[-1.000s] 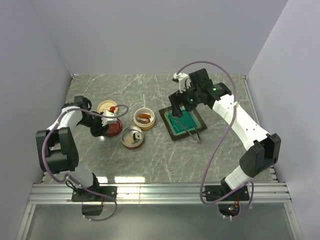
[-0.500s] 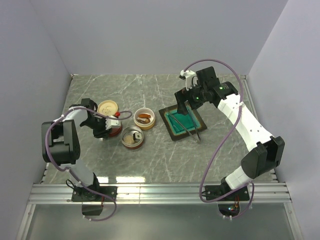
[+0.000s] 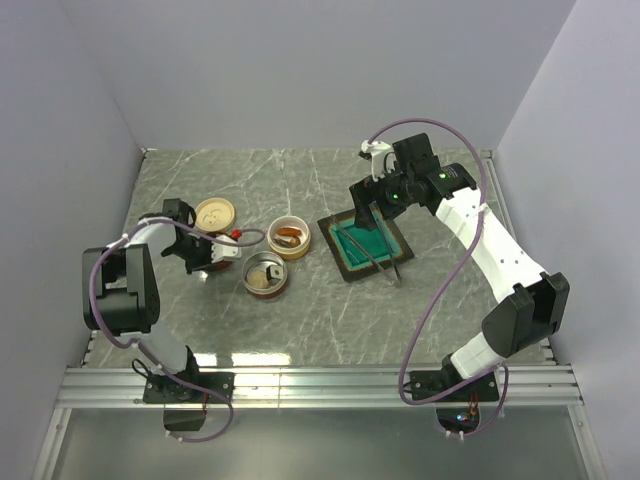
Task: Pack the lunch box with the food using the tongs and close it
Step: Pick up the lid of the lunch box with the left arm
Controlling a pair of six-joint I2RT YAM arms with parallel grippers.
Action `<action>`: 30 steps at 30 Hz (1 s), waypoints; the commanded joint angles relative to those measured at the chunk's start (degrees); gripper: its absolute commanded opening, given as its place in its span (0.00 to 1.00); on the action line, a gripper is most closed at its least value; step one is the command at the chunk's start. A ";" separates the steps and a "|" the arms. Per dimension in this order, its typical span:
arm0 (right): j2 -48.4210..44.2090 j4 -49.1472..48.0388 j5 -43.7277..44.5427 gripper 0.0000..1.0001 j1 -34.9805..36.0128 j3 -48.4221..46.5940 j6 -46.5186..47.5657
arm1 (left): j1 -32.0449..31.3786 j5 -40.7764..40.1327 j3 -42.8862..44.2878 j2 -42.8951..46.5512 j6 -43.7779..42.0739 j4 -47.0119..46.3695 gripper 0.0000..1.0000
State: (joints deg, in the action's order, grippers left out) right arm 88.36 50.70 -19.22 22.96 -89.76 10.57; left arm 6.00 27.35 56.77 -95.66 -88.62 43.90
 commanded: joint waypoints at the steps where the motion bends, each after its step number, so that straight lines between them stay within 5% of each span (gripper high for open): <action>1: -0.20 0.19 -1.08 1.00 -0.46 -2.44 0.42 | 0.06 -5.20 -2.46 -0.50 -1.73 0.75 0.08; 12: -0.29 -0.34 -1.96 1.00 -0.46 -1.74 0.33 | -1.52 -7.41 -3.08 0.12 4.94 -0.40 0.00; 30: -0.38 -1.39 -7.23 1.00 -0.37 -2.26 1.29 | -1.08 19.46 21.25 9.44 19.09 24.28 0.00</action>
State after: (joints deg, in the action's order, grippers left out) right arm 88.36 50.61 -23.94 22.94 -89.76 10.66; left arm 4.60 35.92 72.38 -88.09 -72.77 60.25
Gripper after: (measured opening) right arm 0.996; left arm 0.053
